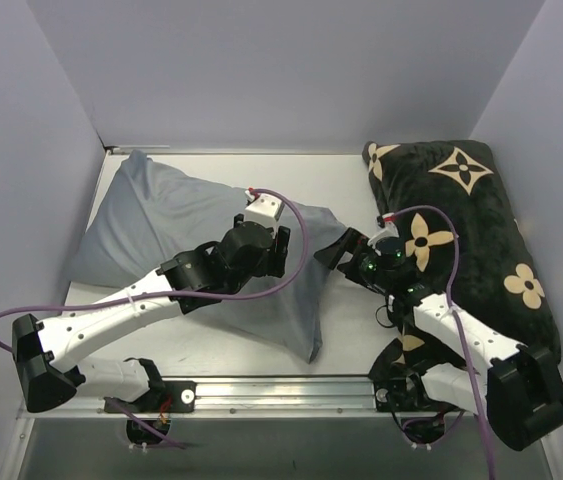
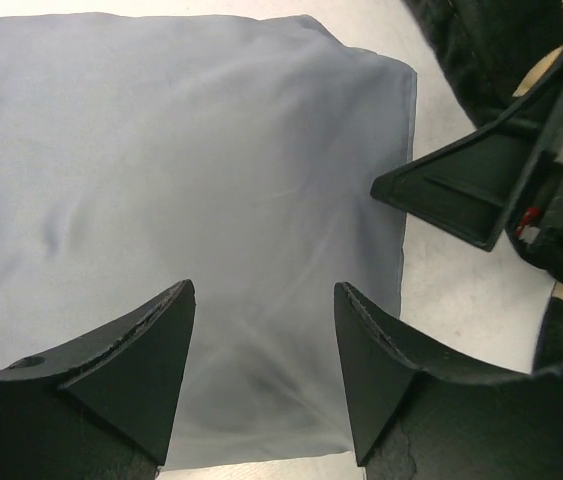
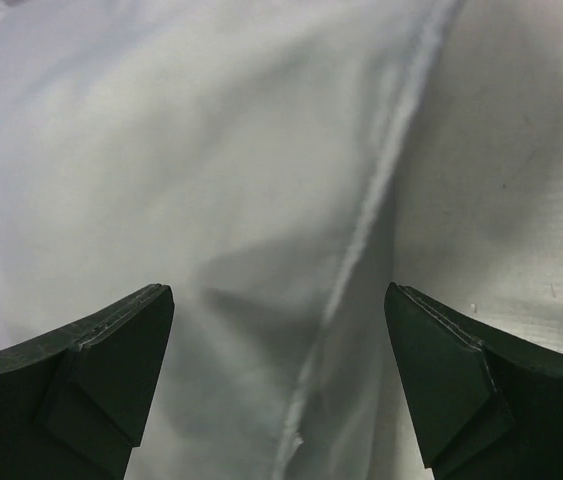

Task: Remove the pillowcase from the pillow

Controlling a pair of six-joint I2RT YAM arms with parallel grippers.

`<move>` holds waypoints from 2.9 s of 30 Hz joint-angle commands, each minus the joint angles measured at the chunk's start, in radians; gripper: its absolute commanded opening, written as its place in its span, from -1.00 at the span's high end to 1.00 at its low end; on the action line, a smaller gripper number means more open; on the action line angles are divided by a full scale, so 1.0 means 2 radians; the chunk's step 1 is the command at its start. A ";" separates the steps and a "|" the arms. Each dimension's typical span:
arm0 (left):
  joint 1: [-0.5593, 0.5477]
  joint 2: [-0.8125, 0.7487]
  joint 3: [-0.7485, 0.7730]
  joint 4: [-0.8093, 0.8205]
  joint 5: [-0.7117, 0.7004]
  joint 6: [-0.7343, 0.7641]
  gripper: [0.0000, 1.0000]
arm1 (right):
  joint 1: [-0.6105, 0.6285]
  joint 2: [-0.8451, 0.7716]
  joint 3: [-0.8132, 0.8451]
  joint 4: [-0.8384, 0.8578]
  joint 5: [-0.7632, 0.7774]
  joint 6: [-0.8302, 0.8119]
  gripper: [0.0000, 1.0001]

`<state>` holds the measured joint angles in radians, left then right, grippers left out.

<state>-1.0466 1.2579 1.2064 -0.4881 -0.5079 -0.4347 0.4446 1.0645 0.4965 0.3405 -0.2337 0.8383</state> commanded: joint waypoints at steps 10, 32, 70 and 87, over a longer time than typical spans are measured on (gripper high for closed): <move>-0.030 0.007 -0.003 0.022 -0.009 -0.004 -0.44 | 0.016 0.005 0.000 0.114 -0.012 0.033 -0.52; -0.104 0.068 -0.027 0.140 -0.095 0.021 -0.87 | 0.037 0.030 0.145 0.024 -0.103 0.056 1.00; -0.070 0.026 -0.052 0.056 -0.183 -0.083 0.78 | 0.076 -0.105 0.076 -0.146 0.034 -0.040 -0.31; -0.052 -0.008 -0.082 0.073 -0.134 -0.084 0.31 | 0.170 0.029 0.084 -0.050 0.077 -0.041 -0.38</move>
<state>-1.1572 1.2900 1.0389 -0.3576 -0.7864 -0.5987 0.7624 1.1259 0.6434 0.1593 -0.1257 0.7631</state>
